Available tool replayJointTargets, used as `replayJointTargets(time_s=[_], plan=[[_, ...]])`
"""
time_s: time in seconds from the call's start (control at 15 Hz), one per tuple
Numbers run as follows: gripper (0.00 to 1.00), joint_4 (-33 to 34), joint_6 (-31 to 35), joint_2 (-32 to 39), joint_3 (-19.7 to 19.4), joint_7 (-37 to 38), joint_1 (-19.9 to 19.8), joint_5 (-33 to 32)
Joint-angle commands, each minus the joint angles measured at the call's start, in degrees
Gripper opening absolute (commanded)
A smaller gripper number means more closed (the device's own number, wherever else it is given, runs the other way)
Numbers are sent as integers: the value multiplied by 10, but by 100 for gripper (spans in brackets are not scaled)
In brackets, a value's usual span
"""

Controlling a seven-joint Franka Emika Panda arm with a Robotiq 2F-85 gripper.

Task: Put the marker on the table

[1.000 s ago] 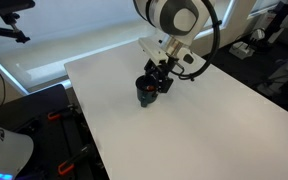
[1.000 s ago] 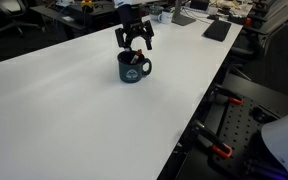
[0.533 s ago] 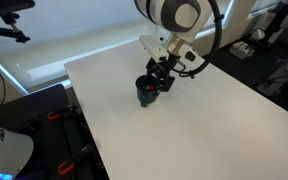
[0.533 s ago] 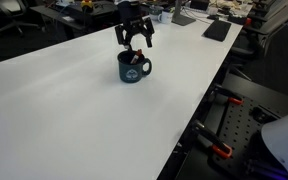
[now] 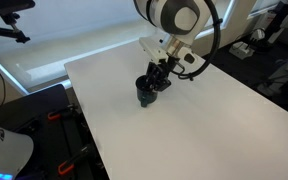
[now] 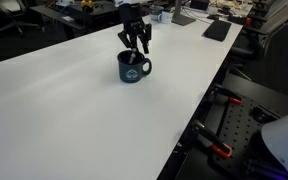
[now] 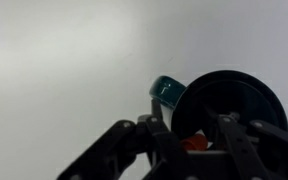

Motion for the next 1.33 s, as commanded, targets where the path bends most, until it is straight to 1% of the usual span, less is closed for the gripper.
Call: replayJointTargets(time_s=[0.0,0.13,0.27,0.33,0.4,0.47,0.53,0.67,0.73,0.87,0.93,1.0,1.07,1.13,1.27], plan=[[12,1,1,1,-1,-1,1,0],[1,2,1,2,-1,-1,1,0],[1,3,-2,1,-1,-1,1,0],[38,4,-5,0,0,-4,0,2],[39,5,-9,0,0,-4,0,2],[46,2,-2,2,-1,-1,1,1],[27,2,-2,2,-1,-1,1,1],[43,2,-2,3,-1,-1,1,1],[46,2,-2,3,-1,-1,1,1],[46,2,-2,4,-1,-1,1,1],[71,5,-2,7,-2,-1,1,-1],[72,7,1,9,-1,-3,0,0],[77,11,-6,11,-1,-4,0,0],[86,13,-7,12,-3,0,1,-3],[99,15,-10,13,-4,3,3,-5]])
